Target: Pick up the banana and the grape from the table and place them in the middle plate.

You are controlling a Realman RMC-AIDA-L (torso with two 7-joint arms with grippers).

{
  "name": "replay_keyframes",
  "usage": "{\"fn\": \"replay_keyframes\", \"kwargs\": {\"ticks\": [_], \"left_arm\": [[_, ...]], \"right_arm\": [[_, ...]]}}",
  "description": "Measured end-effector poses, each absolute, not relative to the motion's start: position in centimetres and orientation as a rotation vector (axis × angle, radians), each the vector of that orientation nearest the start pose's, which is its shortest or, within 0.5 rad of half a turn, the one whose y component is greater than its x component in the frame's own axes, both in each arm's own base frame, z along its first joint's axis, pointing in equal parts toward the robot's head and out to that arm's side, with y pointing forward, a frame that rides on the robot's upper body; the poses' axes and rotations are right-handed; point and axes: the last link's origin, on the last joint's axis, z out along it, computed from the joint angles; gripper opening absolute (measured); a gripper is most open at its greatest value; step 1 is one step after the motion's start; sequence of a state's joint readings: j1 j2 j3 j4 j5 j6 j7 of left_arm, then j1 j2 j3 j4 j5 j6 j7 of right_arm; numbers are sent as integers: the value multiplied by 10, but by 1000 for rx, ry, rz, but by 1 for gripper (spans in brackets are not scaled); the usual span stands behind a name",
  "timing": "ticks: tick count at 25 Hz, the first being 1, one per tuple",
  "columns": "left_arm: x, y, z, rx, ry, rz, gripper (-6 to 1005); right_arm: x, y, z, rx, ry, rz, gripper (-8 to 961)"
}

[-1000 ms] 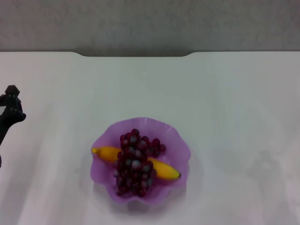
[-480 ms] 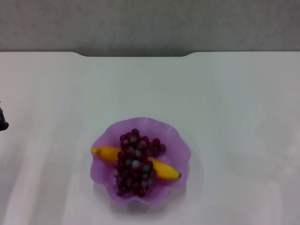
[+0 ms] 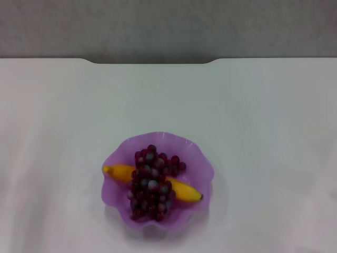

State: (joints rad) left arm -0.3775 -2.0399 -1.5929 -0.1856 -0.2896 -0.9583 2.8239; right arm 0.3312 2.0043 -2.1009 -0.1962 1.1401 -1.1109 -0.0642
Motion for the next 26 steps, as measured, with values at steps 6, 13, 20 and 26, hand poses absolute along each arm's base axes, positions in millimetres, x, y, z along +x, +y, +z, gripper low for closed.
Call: {"fn": "replay_keyframes", "kwargs": {"ticks": [6,13,20,26], "left_arm": [[-403,330,54,-1225,-846,-627,48],[-397,337,53,-1246,-833,-635,40],[-392,341,48,-1300,-811,-620,39],[-384,345,37,-1397,-782,-591,39]], "right_arm": [[408,311,70,-1145,620,426,31],[415,314,72,-1141,652,387,32],[417,319,78,-1151,637,358,31],[430,320,83,-1157,683,285,31]]}}
